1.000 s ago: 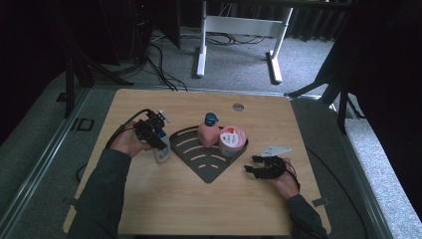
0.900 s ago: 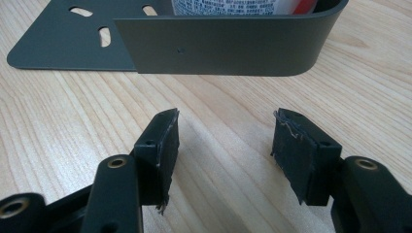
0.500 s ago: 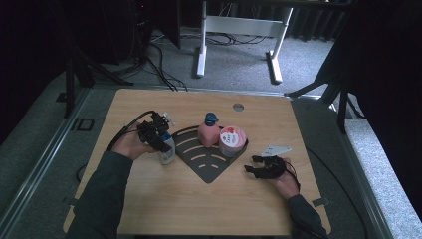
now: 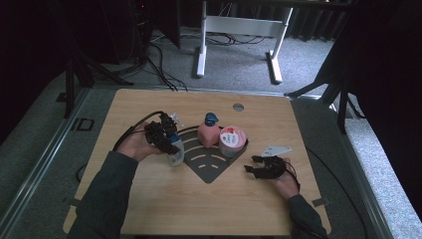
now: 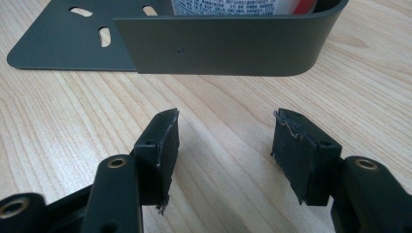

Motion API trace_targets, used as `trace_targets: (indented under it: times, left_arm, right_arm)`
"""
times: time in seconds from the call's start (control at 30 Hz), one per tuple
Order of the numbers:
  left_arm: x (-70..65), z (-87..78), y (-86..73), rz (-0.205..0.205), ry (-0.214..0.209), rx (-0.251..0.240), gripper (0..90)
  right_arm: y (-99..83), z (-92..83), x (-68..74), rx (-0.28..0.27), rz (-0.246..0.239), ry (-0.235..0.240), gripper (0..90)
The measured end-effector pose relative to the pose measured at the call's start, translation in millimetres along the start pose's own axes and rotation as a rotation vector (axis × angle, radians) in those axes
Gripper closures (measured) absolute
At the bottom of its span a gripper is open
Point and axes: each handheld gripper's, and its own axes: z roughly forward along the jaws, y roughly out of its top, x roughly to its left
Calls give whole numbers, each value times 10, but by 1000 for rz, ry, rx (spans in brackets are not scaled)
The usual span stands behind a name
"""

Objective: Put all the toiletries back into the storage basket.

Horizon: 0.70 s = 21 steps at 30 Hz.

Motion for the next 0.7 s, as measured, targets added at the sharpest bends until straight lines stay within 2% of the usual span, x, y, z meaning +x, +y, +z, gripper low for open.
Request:
trace_targets:
  times: [0.17, 0.43, 0.7]
  left_arm:
    - [-19, -31, 51, 14, -3, -2, 555]
    - [2, -55, 103, -3, 0, -23, 555]
    - [15, -27, 166, -10, 6, -23, 555]
  right_arm:
    - [0, 0, 1, 0, 0, -1, 425]
    - [0, 0, 2, 0, -2, -1, 425]
    - [0, 0, 1, 0, -1, 0, 425]
